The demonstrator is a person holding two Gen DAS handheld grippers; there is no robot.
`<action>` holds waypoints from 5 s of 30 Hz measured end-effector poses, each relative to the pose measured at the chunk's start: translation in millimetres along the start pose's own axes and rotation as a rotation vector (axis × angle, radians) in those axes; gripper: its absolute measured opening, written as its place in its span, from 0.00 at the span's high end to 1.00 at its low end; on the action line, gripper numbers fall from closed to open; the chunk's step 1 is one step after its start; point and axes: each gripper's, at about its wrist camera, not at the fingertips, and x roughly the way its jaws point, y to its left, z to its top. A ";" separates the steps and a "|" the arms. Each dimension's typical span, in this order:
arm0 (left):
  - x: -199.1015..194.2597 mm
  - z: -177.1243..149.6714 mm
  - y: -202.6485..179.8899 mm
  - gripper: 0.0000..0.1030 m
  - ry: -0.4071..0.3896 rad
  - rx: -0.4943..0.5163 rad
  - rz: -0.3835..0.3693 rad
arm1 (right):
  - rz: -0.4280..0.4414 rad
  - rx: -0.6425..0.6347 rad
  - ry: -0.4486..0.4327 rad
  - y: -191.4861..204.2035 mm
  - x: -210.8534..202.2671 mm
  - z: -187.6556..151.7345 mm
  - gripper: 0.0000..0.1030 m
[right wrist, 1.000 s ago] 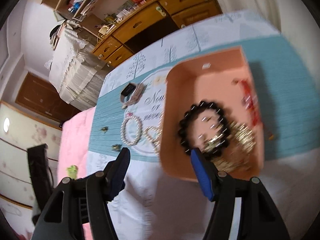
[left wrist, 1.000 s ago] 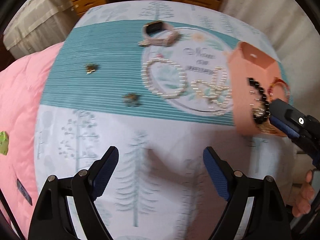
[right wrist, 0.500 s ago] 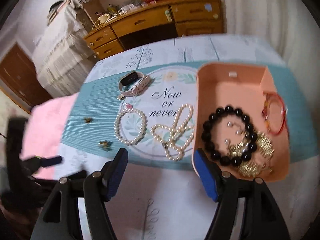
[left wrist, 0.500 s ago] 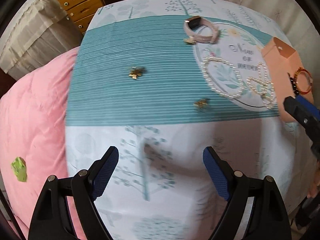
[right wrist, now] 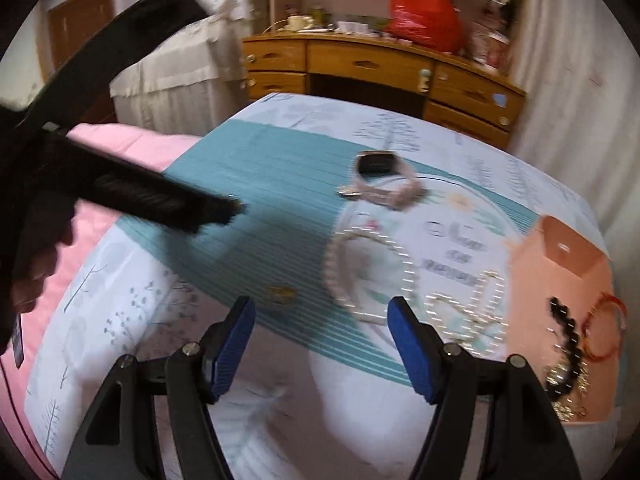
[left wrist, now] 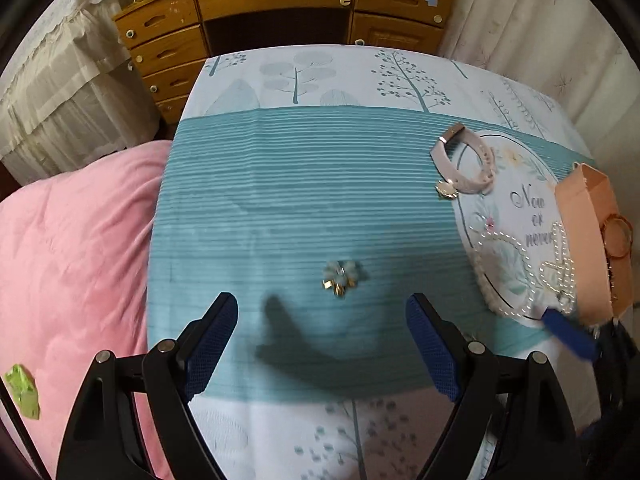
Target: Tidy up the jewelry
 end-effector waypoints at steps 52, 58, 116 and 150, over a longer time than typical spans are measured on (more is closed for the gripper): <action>-89.1 -4.7 -150.1 0.82 -0.319 0.041 -0.214 | -0.125 0.177 -0.154 -134.4 -94.2 10.8 0.81; -92.7 -7.8 -188.6 0.82 -0.319 0.054 -0.273 | -0.131 0.188 -0.143 -165.9 -108.2 -3.7 0.81; 9.4 99.4 -97.4 0.28 0.092 0.126 -0.035 | 0.090 0.208 -0.022 -73.3 -22.9 12.9 0.29; 49.6 122.3 -103.9 0.93 -0.004 0.186 -0.145 | -0.180 0.277 -0.031 -70.2 18.4 24.8 0.93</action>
